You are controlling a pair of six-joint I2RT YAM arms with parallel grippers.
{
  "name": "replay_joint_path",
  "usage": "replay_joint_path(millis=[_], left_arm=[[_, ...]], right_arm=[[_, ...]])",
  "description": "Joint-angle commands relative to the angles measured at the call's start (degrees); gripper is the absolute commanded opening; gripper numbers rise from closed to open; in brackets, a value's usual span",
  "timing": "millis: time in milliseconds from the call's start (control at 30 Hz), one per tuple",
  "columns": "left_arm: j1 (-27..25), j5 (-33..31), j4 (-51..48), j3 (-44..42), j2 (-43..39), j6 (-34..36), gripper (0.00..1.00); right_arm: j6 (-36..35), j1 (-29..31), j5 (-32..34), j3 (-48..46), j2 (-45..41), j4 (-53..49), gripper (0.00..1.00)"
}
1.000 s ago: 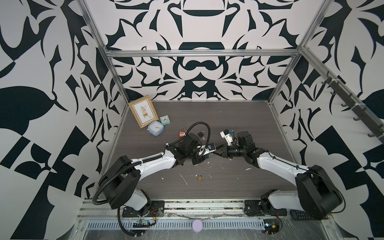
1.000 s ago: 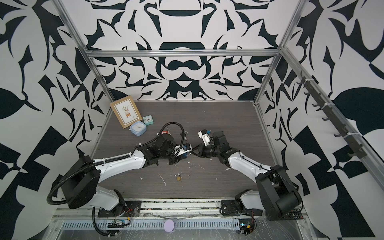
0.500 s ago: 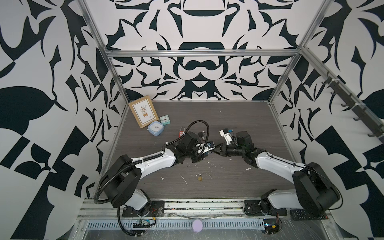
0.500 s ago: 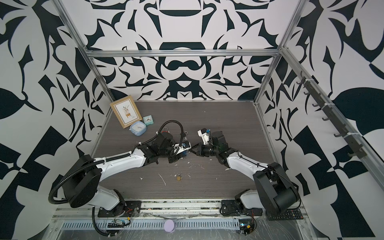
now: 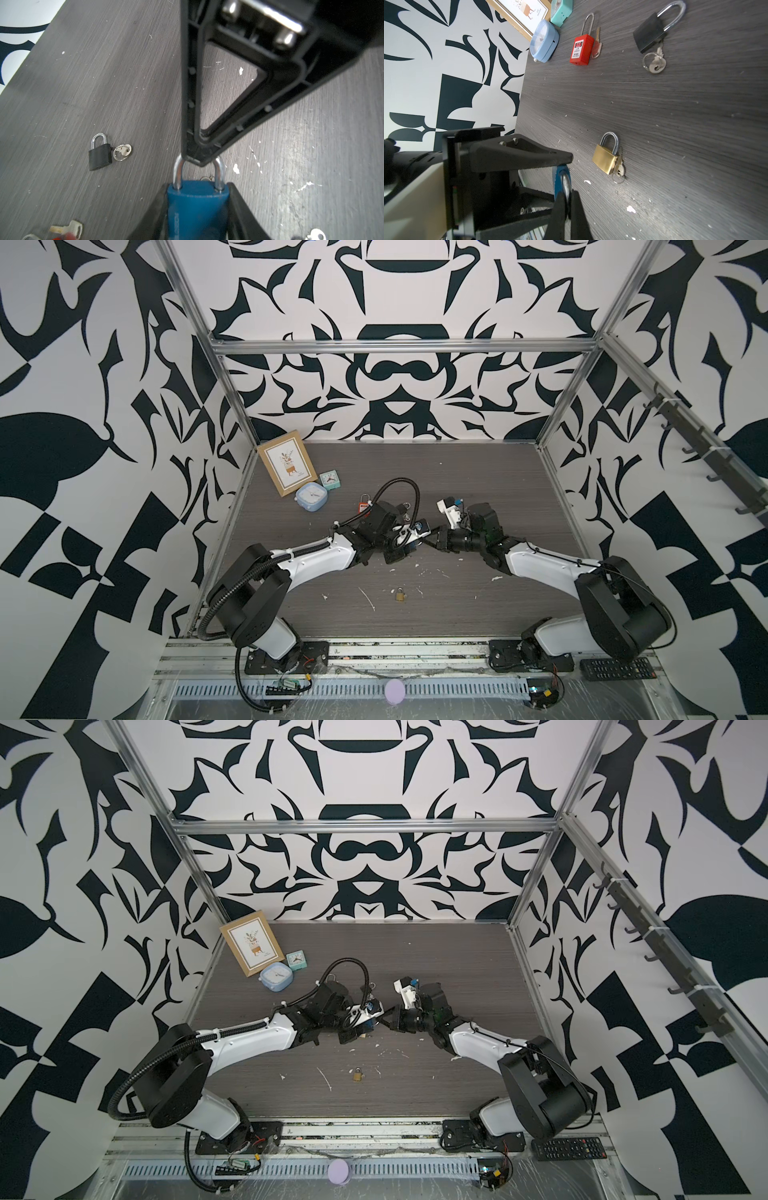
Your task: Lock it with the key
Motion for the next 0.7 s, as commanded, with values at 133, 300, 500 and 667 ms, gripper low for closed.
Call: replay_joint_path(millis=[133,300,500,667], left_arm=[[-2.15,0.83,30.37,4.13,-5.07,-2.43,0.00],[-2.17,-6.41,28.42,-1.36,-5.77,-9.34,0.00],[-2.17,-12.70,26.14,-7.73,-8.19,-21.11,0.00],[-2.16,-20.76,24.37,-9.15,-10.32,-32.29,0.00]], right_arm=[[-7.04,4.28,-4.76,5.31,-4.08,-21.26,0.01],[-9.19,0.46,-0.02,10.02,-9.39,-26.19,0.21],[-12.08,-3.34,7.25,13.62,-17.46,-28.31,0.41],[-14.66,-3.29,12.65,10.50,-25.60,-23.80,0.51]])
